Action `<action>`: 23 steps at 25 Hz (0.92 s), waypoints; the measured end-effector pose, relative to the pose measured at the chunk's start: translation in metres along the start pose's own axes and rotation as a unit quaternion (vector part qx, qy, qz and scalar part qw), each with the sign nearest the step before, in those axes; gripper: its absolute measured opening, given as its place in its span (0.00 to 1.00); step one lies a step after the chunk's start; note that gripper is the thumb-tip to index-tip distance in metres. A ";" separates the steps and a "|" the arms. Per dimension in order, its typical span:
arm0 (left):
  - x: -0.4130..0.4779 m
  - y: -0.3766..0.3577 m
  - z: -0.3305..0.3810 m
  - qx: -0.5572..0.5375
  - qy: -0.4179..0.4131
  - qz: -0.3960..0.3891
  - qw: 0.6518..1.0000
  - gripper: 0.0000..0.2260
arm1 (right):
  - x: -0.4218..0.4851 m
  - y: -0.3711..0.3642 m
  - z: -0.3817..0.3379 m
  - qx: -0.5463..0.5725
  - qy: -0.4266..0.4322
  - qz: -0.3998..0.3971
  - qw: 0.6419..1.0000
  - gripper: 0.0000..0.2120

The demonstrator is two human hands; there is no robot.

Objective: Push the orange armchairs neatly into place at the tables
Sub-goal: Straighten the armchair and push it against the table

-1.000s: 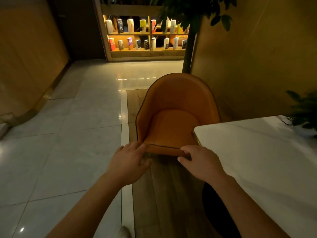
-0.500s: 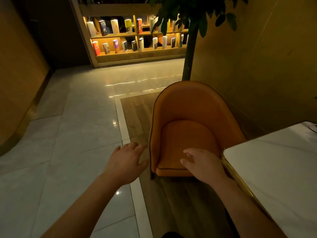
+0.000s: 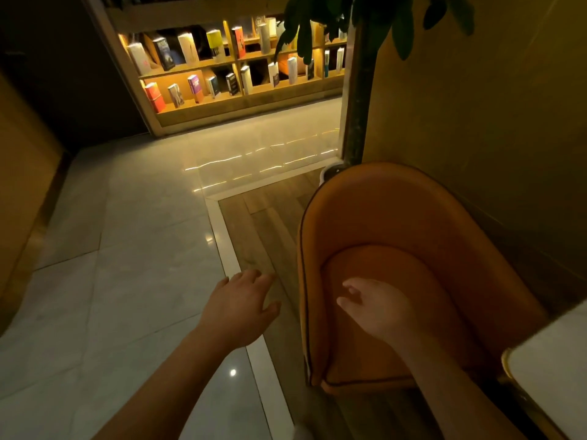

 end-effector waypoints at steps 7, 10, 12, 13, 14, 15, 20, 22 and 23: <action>0.147 -0.029 -0.027 -0.011 -0.091 -0.043 0.995 0.26 | 0.102 -0.006 0.003 -0.027 -0.072 0.037 0.996 0.23; 0.196 -0.054 -0.030 -0.020 -0.144 -0.068 0.987 0.29 | 0.126 -0.015 0.014 -0.034 -0.124 0.048 0.991 0.24; 0.229 -0.073 -0.036 -0.024 -0.192 -0.085 0.977 0.30 | 0.141 -0.026 0.019 -0.036 -0.171 0.070 0.982 0.24; 0.247 -0.083 -0.040 -0.025 -0.217 -0.088 0.972 0.27 | 0.150 -0.034 0.021 -0.040 -0.197 0.079 0.976 0.24; 0.264 -0.096 -0.045 -0.026 -0.244 -0.087 0.965 0.26 | 0.156 -0.046 0.023 -0.042 -0.225 0.083 0.970 0.25; 0.281 -0.108 -0.049 -0.025 -0.273 -0.081 0.958 0.25 | 0.162 -0.060 0.026 -0.039 -0.254 0.087 0.962 0.25; 0.332 -0.181 -0.075 -0.053 -0.393 -0.108 0.912 0.24 | 0.188 -0.131 0.018 -0.032 -0.393 0.096 0.914 0.24; 0.341 -0.204 -0.081 -0.065 -0.430 -0.116 0.893 0.23 | 0.196 -0.152 0.011 -0.031 -0.430 0.117 0.895 0.21; 0.347 -0.217 -0.081 -0.064 -0.447 -0.121 0.884 0.22 | 0.200 -0.164 0.008 -0.036 -0.446 0.130 0.885 0.19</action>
Point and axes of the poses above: each hand's wrist, its own x-axis towards the middle knuckle, its own y-axis out of the back of the hand, z = x × y, the point moved 6 cm from there along x, towards the middle knuckle, and after that the axes turned 14 degrees about z, right-handed, at the moved point
